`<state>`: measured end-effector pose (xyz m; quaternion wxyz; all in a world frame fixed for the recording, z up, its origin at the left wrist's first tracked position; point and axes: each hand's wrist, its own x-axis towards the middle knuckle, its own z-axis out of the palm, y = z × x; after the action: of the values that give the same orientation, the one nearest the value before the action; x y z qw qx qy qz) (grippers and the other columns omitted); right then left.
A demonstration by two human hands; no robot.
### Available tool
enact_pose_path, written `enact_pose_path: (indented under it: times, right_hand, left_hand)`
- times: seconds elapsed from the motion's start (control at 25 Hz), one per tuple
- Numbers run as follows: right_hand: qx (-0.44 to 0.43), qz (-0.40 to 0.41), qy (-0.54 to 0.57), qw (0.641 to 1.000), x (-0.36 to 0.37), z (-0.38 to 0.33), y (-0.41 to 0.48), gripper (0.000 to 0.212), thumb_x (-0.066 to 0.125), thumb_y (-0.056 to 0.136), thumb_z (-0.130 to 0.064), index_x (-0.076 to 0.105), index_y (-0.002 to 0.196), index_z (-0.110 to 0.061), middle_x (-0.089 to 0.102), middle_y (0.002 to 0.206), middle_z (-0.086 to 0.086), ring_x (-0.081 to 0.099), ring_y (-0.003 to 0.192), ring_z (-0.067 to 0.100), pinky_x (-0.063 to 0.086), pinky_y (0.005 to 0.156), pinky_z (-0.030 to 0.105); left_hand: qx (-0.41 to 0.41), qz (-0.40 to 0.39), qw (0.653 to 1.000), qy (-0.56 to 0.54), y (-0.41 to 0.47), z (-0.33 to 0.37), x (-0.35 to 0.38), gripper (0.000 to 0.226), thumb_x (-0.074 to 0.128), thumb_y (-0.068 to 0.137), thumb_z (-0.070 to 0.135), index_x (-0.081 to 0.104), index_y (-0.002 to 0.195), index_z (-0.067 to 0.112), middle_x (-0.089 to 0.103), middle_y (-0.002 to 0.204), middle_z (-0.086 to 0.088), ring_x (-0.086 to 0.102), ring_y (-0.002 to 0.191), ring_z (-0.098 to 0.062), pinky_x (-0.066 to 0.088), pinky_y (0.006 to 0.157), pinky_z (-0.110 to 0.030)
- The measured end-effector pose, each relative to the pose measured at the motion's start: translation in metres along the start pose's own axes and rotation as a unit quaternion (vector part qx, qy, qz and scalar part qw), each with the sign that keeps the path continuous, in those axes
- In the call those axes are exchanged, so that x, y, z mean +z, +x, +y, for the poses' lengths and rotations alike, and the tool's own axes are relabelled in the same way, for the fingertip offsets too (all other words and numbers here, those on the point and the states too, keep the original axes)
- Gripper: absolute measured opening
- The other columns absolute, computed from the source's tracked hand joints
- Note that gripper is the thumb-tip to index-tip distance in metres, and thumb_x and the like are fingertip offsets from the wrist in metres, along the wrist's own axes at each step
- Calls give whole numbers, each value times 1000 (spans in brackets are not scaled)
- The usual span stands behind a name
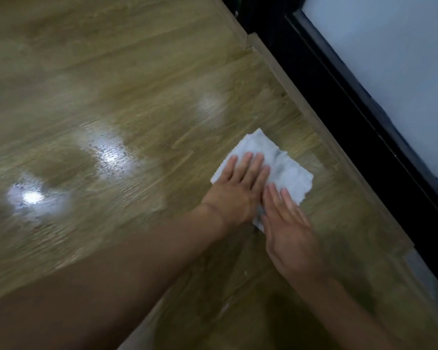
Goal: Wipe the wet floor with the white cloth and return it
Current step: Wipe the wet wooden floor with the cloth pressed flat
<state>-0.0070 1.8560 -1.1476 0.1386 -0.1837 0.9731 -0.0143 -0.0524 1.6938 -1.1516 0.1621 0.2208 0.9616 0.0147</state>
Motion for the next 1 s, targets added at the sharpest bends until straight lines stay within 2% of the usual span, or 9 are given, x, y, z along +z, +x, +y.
enact_pose_path:
  times: [0.16,0.28,0.36,0.44,0.56,0.72,0.84,0.92,1.0]
  right_hand:
    - [32,45,60,997,-17,31,95,51,34,102,-23,24,152,-17,21,160,-2,13,149,20,17,120,39]
    - [28,27,98,994,-29,55,142,52,31,102,-24,19,153,-21,15,161,-5,7,149,19,11,121,38]
    - [11,38,106,994,-23,60,114,52,35,101,-22,23,152,-18,19,161,-2,9,149,22,13,121,40]
    - [-2,69,92,993,-6,53,50,53,37,100,-23,28,151,-13,26,159,3,16,148,25,21,119,45]
    - [-3,60,21,998,17,47,-32,56,25,97,-33,28,149,-12,31,156,7,22,146,27,21,117,45]
    - [-14,66,44,997,2,45,29,53,24,102,-33,26,150,-11,23,159,8,14,148,29,10,120,45]
    - [12,58,38,998,0,35,70,54,24,103,-33,17,153,-15,14,162,2,7,149,26,6,120,46]
    - [5,68,31,997,12,25,46,57,20,102,-37,16,153,-14,15,162,5,8,149,28,8,120,48]
    - [-12,80,33,996,24,14,-3,61,16,100,-41,20,152,-11,19,160,10,14,148,30,13,119,50]
  left_hand:
    - [-80,5,995,-66,80,-26,-29,62,22,103,36,-5,153,11,-11,161,-10,-9,148,-27,-5,118,-47]
    - [-146,-87,984,-58,123,-34,-54,72,26,99,48,-14,152,17,-20,159,-4,-16,147,-24,-6,119,-47]
    - [-118,-89,988,-40,112,-18,-49,73,25,99,50,-14,152,18,-19,160,-6,-14,148,-27,-3,119,-48]
    - [-71,-47,996,0,71,9,-30,65,19,102,44,-12,152,17,-16,160,-8,-12,148,-30,-1,118,-48]
    - [-38,-16,999,10,-9,58,1,62,15,103,38,-13,151,12,-17,159,-13,-13,147,-32,-4,120,-47]
    - [-99,-13,995,9,-22,54,-3,64,15,103,41,-12,151,8,-15,160,-10,-12,148,-25,-5,121,-39]
    - [-90,-32,994,52,0,29,-22,60,17,105,31,-4,150,-4,-5,159,-21,-5,148,-33,-3,121,-41]
    - [-75,-70,991,87,-13,33,-25,55,18,105,23,5,148,-9,2,157,-27,-2,147,-39,-1,120,-45]
    - [-70,-101,988,94,-46,57,-13,55,17,104,23,4,149,-7,0,157,-28,-4,146,-41,3,120,-47]
